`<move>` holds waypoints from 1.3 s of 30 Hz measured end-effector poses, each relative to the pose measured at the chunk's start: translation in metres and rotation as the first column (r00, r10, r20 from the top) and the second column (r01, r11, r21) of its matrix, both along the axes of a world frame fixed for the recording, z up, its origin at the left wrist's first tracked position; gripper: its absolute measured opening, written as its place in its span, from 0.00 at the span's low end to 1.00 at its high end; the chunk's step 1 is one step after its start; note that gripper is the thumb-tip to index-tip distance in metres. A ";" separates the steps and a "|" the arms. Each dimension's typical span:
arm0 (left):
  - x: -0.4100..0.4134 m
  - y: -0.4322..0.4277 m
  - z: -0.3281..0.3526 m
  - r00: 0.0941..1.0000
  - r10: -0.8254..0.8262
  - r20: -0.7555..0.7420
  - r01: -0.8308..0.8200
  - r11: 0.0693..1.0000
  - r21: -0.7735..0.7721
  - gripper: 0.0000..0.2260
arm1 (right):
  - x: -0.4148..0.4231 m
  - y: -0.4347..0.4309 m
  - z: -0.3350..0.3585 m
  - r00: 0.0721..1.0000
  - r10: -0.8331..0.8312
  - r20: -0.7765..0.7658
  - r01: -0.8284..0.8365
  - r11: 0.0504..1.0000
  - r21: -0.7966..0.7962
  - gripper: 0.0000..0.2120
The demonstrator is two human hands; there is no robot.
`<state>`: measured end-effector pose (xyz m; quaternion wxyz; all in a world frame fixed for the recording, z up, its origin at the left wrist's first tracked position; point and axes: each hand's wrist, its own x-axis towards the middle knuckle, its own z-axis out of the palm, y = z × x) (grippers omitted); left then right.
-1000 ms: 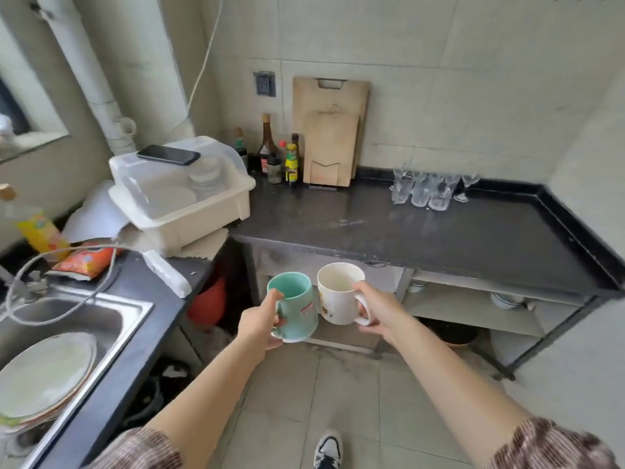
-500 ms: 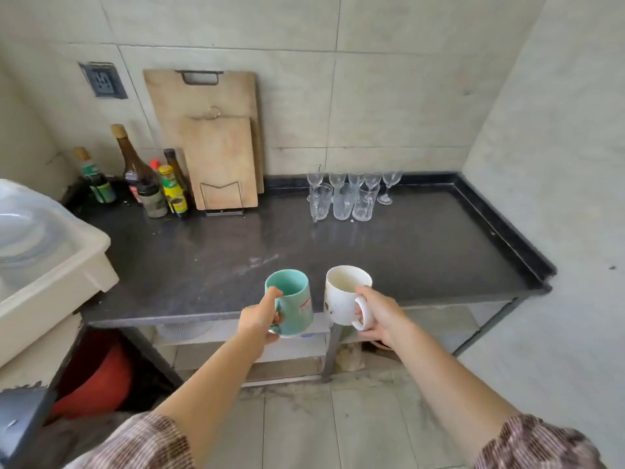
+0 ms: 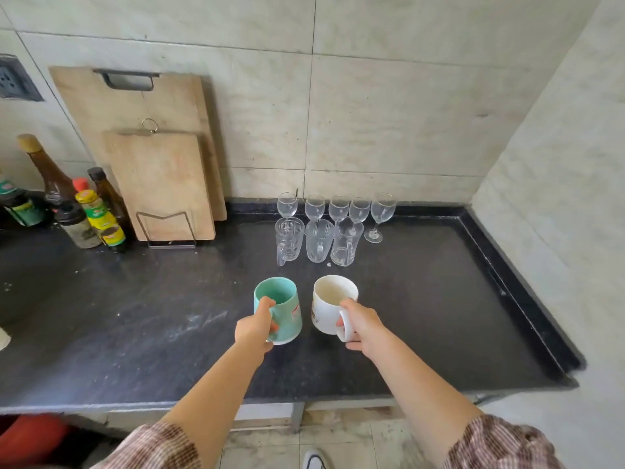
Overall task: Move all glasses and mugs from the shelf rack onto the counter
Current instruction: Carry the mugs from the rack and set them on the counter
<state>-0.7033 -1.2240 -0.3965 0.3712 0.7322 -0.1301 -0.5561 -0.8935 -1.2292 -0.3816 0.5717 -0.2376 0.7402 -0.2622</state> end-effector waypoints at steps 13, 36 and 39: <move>-0.038 -0.067 -0.039 0.992 0.115 0.047 -0.117 0.992 0.048 0.14 | -0.011 -0.086 -0.049 0.994 0.060 0.093 -0.073 0.987 0.144 0.16; -0.038 -0.071 -0.059 0.989 -0.015 0.144 0.014 1.000 0.008 0.14 | -0.005 -0.082 -0.057 0.969 0.242 0.058 -0.246 0.966 0.085 0.16; -0.037 -0.069 -0.059 0.979 -0.055 0.199 0.057 0.998 -0.006 0.15 | -0.005 -0.081 -0.055 0.969 0.245 0.032 -0.247 0.966 0.081 0.17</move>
